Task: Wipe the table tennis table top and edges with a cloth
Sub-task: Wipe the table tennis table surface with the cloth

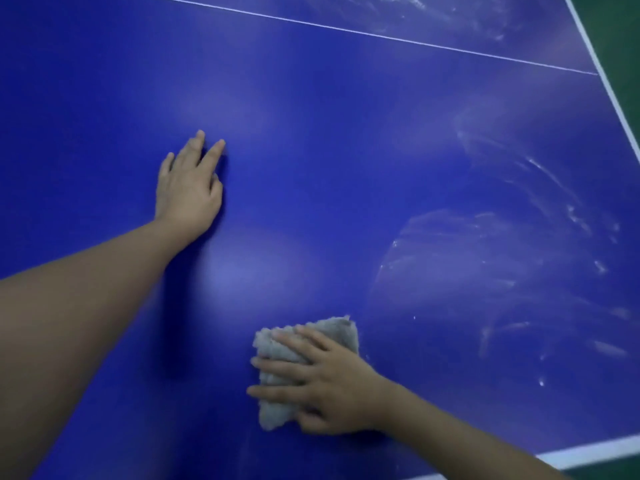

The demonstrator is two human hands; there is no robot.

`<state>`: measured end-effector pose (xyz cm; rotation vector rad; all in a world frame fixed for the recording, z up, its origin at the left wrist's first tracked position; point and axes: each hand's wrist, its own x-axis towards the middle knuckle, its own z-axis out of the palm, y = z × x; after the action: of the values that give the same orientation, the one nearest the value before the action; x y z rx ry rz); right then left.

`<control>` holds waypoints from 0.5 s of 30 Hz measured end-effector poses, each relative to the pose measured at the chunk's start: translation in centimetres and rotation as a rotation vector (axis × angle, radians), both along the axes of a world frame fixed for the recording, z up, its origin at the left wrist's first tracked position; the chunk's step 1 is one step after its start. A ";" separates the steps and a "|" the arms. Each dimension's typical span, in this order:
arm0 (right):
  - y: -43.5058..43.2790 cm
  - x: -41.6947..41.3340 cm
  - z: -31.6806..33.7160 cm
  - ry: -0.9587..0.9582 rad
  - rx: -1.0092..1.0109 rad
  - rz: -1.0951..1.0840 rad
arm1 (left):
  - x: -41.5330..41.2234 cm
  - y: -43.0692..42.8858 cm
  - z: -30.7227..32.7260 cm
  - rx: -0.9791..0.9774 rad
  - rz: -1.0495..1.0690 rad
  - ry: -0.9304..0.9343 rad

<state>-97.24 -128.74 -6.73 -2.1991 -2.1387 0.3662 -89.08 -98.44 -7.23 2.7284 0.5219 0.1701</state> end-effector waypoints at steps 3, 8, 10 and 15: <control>-1.8 2.4 0.6 0.004 0.041 -0.094 | -3.6 -2.2 0.9 0.023 -0.111 0.016; -1.8 5.7 1.3 0.224 0.160 -1.068 | -12.7 -6.0 0.5 0.013 -0.163 0.032; 0.1 3.5 1.0 0.155 0.087 -1.132 | -14.7 -6.2 -0.2 -0.001 -0.129 0.082; 4.2 -10.0 0.8 0.205 0.094 -0.673 | -16.3 -6.4 -0.6 0.014 -0.126 0.066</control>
<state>-107.29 -124.56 -5.95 -2.5128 -1.1884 0.4047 -105.36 -104.80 -7.79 2.7780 0.3664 0.0524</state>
